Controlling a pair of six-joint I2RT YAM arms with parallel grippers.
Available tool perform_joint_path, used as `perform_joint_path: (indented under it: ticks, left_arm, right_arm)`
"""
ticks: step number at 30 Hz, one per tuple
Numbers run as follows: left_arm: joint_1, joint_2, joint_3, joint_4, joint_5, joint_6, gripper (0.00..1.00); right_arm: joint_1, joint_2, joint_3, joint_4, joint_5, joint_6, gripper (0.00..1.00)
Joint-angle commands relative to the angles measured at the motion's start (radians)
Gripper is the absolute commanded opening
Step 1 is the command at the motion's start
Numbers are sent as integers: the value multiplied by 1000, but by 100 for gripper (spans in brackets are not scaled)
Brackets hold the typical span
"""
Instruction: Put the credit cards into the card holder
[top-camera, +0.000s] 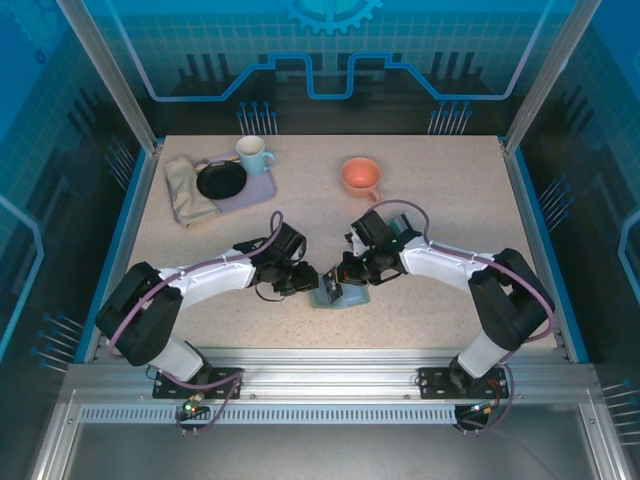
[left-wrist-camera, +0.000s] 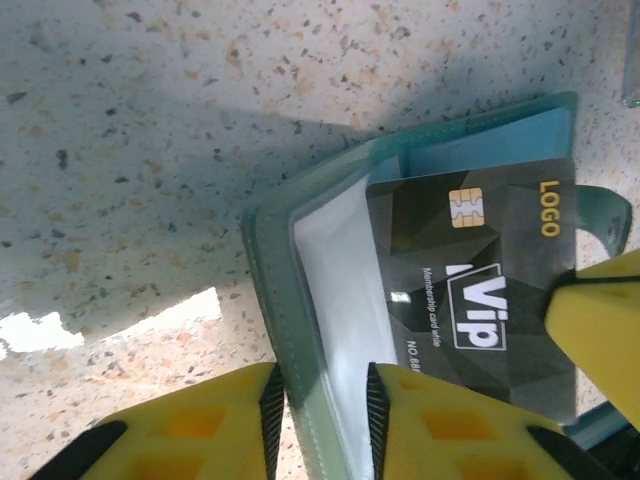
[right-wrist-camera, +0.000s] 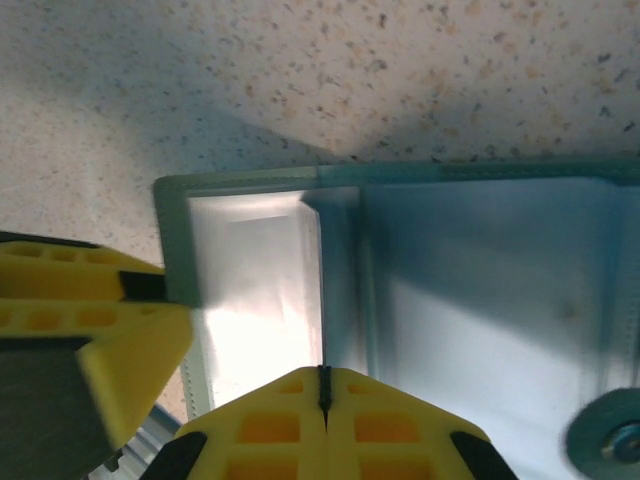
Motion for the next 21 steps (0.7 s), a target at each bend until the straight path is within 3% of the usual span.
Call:
perform_joint_path:
  ticks: [1,5,10,16,21]
  left_arm:
    - [3,-54,7,-54,-33,1,38]
    - [2,-131,4,-58,-52,-36,44]
    - [-4,-177,-12,40,22,-105,43]
    - [-7,-64,-130,413,160,-352,43]
    - [-5,11,-188,566,144,-463,42]
  right_arm:
    - [17,25,-29,47,1,38,0]
    - [22,31,-50,60,14,52,0]
    - [20,17,-50,56,22,58,0]
    - [13,-16,-85,92,-2,91,0]
    - [-27,-76,-131,141,-33,130,0]
